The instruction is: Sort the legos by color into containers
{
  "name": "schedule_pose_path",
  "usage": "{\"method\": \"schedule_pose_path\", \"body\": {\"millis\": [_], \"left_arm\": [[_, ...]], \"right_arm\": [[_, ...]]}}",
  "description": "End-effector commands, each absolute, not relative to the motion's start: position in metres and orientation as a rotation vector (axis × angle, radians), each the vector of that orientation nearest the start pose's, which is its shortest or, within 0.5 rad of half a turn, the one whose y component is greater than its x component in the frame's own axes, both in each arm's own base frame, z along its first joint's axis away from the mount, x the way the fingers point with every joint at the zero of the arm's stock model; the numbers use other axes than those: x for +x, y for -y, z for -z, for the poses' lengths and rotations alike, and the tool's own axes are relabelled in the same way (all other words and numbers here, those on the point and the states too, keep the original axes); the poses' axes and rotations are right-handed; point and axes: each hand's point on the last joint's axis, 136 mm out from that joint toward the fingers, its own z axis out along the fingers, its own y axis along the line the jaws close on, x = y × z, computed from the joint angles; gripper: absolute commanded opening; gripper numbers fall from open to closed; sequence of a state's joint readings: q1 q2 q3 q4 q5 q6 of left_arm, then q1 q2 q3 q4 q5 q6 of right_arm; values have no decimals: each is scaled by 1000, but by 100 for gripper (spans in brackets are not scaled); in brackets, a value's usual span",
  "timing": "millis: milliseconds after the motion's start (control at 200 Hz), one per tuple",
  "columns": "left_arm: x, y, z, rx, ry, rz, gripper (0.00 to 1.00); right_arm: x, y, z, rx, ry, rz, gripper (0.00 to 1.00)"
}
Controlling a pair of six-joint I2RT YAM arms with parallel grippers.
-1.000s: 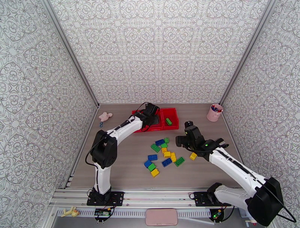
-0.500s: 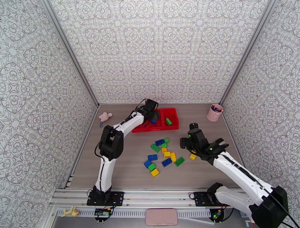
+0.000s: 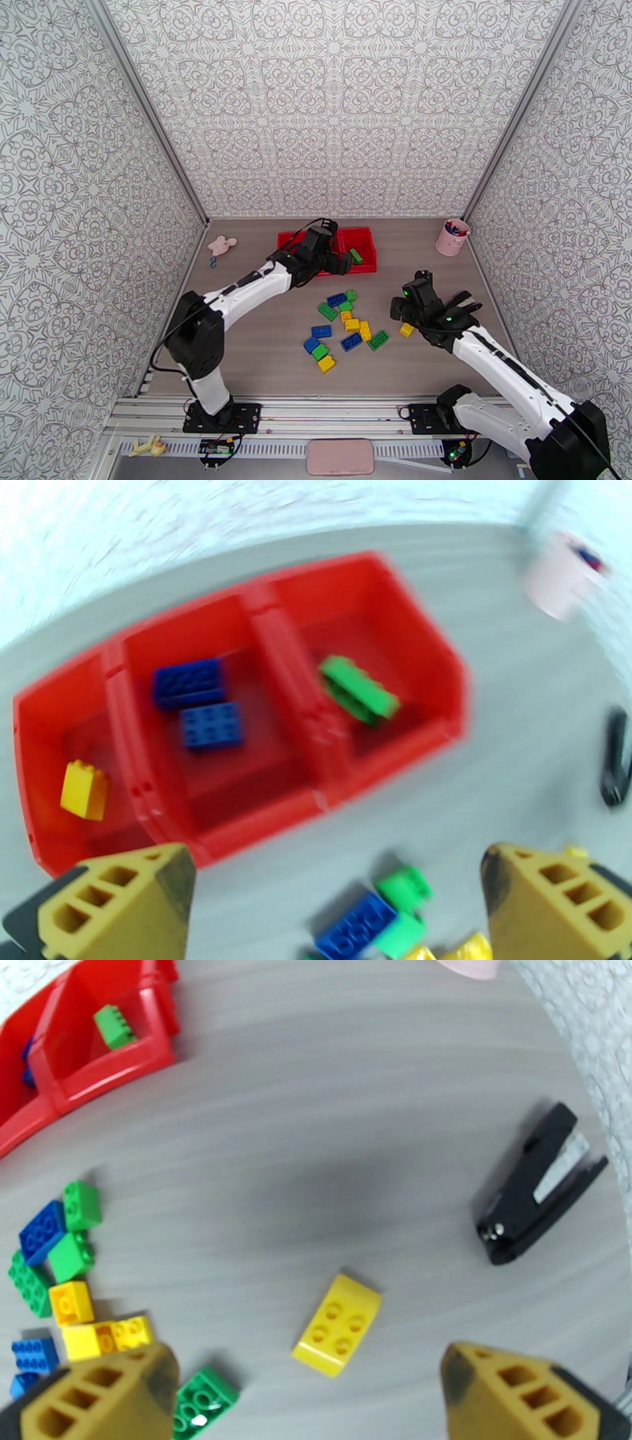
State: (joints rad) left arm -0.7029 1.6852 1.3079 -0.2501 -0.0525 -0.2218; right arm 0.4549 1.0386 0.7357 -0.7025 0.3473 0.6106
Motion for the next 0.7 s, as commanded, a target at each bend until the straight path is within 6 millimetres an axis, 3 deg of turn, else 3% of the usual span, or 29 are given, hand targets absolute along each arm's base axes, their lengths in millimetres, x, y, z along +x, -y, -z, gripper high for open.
{"method": "schedule_pose_path", "body": {"millis": [0,160,295,505,690], "left_arm": [[345,341,-208,806,-1974,513,100],[286,360,-208,1076,-1770,534,100],[258,369,-203,1205,-1732,617,100],[242,378,-205,1276,-1694,687,100],[241,380,-204,1306,-1674,700,100]], "right_arm": [[252,-59,-105,426,-2540,-3,91],[252,-61,-90,495,-2586,-24,90],[253,-63,-75,551,-2627,-44,90],[253,-62,-48,607,-2724,-23,91],[256,-67,-30,604,-2802,-41,85]]}}
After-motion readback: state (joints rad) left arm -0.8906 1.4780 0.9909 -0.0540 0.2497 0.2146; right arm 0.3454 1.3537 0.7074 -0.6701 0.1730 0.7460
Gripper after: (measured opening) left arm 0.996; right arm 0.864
